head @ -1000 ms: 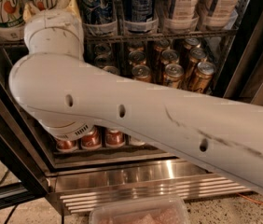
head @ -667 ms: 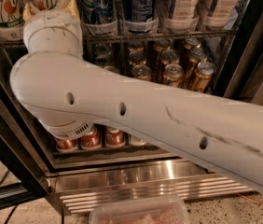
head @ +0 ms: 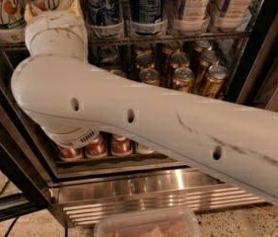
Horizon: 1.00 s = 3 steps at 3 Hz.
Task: Pick 7up can from top shelf of fridge
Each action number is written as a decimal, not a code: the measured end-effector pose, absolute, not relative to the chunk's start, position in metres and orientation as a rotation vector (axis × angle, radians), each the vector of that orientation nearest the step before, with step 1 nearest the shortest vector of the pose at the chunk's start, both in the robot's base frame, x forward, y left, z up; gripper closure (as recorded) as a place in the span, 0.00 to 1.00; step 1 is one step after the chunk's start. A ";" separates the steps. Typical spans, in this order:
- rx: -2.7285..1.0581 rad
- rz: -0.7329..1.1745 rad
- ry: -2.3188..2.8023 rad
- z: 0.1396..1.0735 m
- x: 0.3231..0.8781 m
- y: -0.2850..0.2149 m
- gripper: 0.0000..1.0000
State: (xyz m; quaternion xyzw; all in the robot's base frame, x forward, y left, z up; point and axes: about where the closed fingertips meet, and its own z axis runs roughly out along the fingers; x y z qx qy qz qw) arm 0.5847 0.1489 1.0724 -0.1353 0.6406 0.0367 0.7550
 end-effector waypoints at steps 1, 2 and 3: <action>-0.309 0.095 1.382 1.077 0.580 0.156 1.00; -0.296 0.145 1.355 1.088 0.572 0.160 1.00; -0.267 0.208 1.337 1.099 0.560 0.157 1.00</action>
Offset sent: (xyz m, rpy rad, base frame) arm -0.0180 0.0118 0.0219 0.1081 -0.0420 0.0874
